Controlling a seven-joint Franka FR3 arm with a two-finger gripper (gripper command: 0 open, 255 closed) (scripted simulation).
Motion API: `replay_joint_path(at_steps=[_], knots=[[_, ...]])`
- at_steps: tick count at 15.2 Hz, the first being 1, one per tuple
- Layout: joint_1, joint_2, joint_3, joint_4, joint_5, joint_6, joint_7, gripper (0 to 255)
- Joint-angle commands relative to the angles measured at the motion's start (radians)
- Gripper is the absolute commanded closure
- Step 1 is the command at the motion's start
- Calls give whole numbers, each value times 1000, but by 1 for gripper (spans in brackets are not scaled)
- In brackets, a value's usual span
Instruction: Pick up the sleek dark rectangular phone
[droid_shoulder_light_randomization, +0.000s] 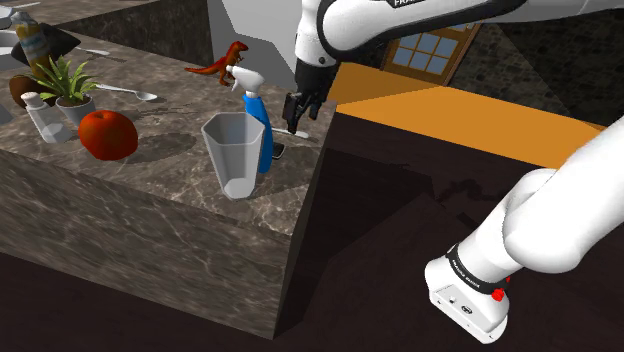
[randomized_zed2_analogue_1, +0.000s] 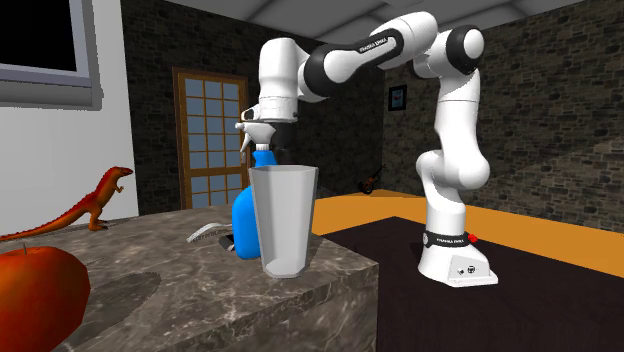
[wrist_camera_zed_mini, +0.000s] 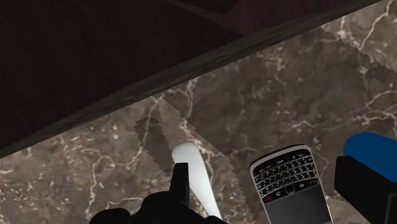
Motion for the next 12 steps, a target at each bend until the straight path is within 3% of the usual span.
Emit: replay_joint_path(at_steps=[1,5,12], knots=[[15,72,19,45,-20,20,6,0],[45,190,45,123,-59,45,17,0],[48,231,43,75,-72,132,25,0]])
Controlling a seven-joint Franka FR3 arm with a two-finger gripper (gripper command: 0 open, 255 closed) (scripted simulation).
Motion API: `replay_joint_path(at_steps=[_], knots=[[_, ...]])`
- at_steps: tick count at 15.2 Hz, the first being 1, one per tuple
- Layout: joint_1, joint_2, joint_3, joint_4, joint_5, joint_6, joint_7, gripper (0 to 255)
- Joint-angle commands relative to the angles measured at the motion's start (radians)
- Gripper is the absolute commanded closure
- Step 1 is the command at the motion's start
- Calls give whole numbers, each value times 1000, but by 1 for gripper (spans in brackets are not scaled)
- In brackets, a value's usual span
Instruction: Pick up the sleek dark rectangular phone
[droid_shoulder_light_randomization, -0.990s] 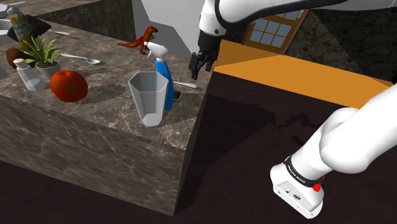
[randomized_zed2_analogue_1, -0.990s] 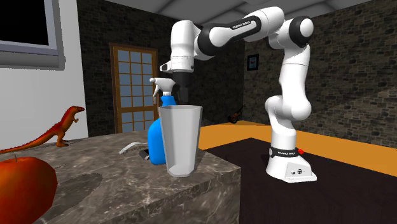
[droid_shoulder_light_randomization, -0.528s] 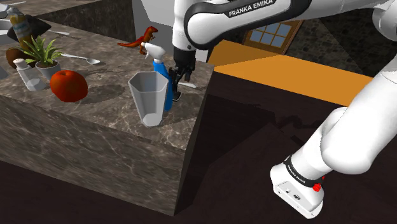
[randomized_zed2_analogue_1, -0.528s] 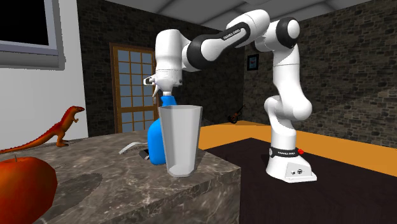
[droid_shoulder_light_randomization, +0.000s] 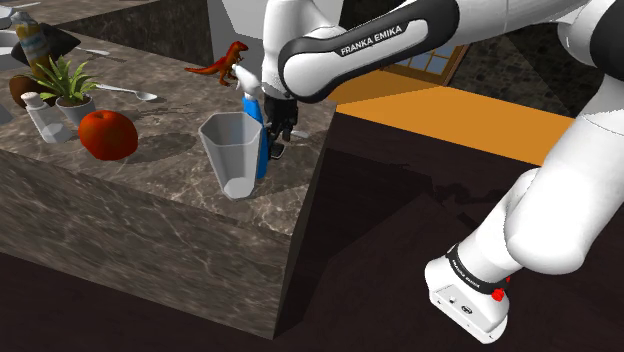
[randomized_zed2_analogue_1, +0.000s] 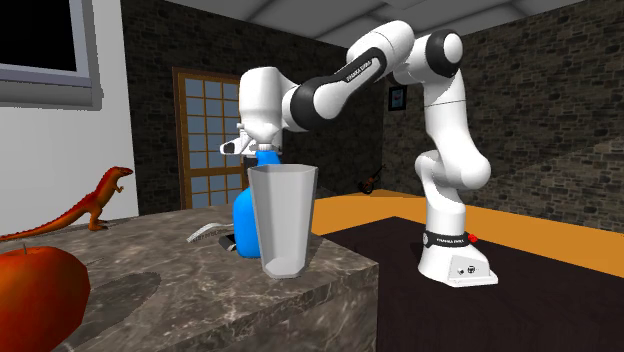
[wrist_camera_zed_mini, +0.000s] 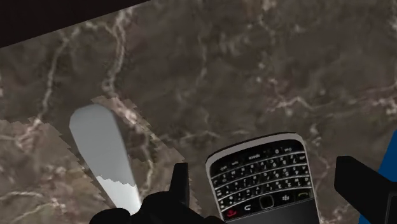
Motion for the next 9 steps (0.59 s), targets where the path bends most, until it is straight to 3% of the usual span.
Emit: replay_joint_path(at_steps=[1,2,3,9], knots=[[1,9,0,-10,-3,19,2,0],[1,9,0,-10,-3,18,2,0],[1,8,0,-11,-3,19,2,255],[1,8,0,-12,-3,20,2,255]])
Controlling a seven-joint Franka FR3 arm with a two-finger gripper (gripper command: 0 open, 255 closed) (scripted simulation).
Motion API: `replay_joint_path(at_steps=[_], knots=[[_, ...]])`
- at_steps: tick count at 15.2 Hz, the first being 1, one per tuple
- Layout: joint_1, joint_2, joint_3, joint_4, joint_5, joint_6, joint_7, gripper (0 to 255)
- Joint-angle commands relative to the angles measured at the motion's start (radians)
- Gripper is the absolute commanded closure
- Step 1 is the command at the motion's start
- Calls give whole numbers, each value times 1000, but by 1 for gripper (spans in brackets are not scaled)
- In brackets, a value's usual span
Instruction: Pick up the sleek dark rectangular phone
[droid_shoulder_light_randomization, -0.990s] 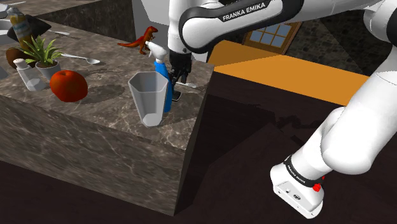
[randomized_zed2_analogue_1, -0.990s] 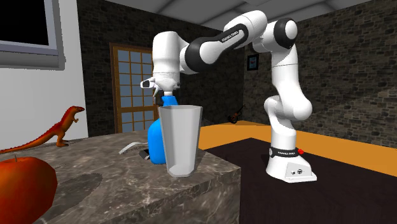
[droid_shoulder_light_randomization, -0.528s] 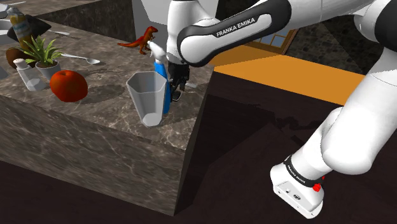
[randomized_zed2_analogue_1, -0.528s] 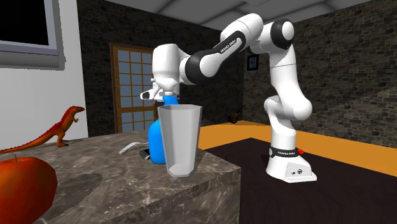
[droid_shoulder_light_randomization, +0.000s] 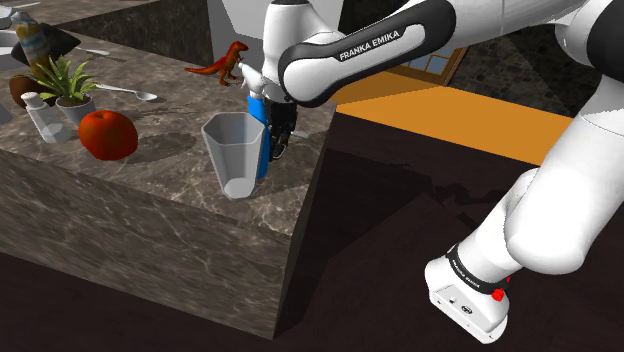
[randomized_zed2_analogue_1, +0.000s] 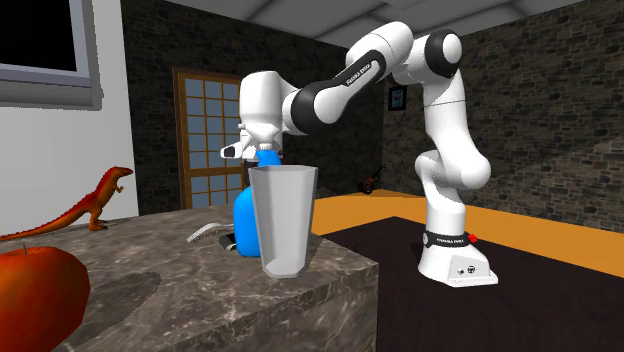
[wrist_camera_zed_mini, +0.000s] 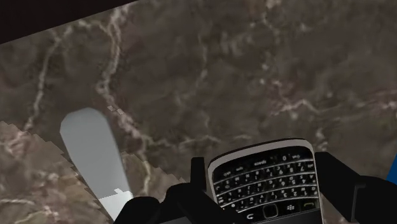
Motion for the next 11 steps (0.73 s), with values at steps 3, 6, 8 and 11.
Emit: replay_joint_path(at_steps=[3,6,8,11], knots=[[0,1,0,2,0,-2,1,255],[-1,-18,1,21,6,-39,-3,255],[-1,-29,2,35,9,-64,-5,255],[-2,-45,2,57,14,-101,-8,255]])
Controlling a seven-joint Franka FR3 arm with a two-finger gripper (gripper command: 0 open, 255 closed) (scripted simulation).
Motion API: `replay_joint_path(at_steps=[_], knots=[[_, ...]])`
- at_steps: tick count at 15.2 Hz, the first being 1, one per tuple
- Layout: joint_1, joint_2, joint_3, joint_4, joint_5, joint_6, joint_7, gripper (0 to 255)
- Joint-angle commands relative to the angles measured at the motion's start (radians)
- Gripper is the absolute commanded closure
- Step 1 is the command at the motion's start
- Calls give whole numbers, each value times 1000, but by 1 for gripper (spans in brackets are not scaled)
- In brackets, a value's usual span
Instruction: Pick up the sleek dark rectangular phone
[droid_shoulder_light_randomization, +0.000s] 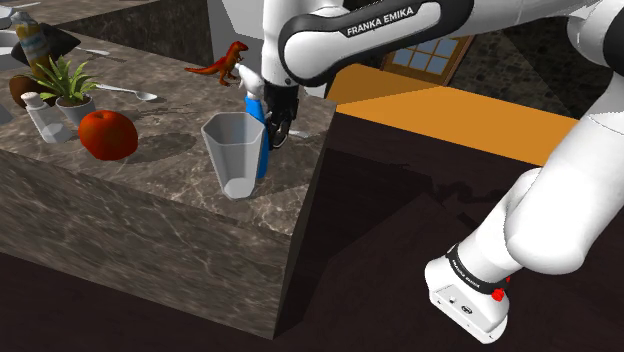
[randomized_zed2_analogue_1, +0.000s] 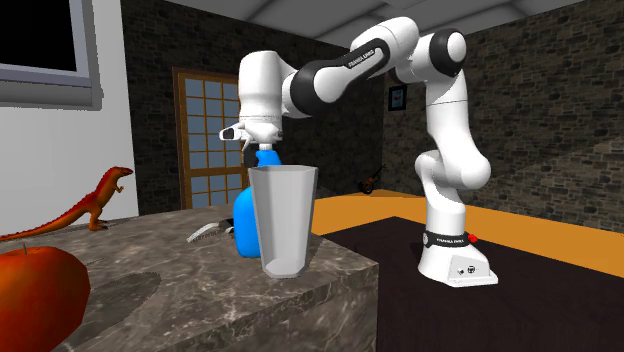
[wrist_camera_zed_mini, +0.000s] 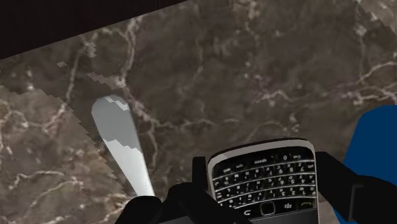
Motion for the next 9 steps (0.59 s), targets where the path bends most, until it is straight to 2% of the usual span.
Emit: replay_joint_path(at_steps=[1,9], knots=[[-1,-10,0,14,3,-24,-3,255],[-3,-36,0,67,10,-102,-8,255]])
